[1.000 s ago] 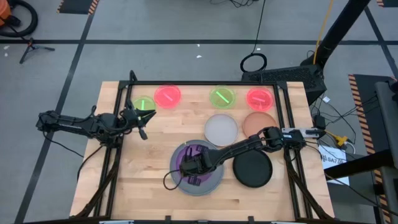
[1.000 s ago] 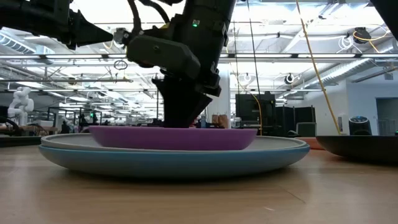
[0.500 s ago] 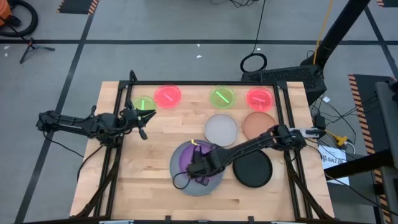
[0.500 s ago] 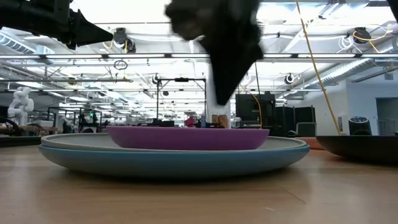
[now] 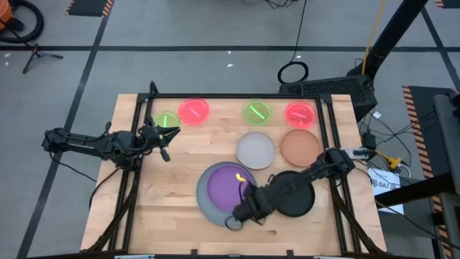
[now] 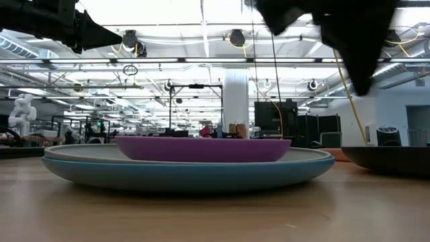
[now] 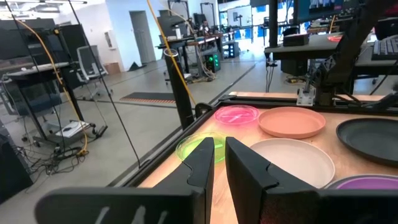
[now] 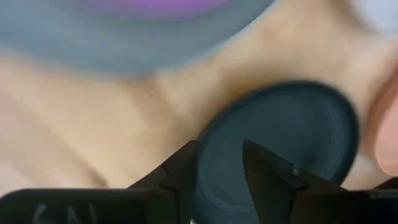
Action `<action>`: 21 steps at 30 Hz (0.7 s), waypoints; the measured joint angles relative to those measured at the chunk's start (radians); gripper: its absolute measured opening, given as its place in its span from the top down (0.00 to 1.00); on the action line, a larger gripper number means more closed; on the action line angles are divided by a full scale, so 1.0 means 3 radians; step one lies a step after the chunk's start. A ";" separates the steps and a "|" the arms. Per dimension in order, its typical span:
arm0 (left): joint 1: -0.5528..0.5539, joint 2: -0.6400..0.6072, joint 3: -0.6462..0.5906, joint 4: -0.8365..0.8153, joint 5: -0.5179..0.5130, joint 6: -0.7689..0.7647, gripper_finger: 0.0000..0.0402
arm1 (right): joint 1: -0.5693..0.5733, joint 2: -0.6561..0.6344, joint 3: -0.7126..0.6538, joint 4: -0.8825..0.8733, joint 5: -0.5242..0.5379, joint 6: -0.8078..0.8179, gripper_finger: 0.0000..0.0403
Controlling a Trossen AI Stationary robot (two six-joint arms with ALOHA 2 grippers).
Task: Stack plastic plates
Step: Stack the black plate on top of the purple plate
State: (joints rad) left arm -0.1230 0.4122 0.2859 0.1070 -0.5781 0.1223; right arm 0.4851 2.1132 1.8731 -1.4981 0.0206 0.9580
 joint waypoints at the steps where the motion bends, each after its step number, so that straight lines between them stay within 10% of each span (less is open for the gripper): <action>1: 0.0000 0.0000 0.0000 0.0000 0.0000 -0.0001 0.88 | 0.0070 0.0001 -0.0065 0.0026 -0.0081 -0.0091 0.69; 21: 0.0000 0.0000 0.0000 0.0009 0.0000 0.0011 0.88 | 0.0529 -0.1150 -0.2079 0.2057 0.0056 0.1281 0.77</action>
State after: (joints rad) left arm -0.1230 0.4122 0.2859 0.1097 -0.5781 0.1256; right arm 0.6436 1.7681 1.2496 -0.8810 0.0374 1.3424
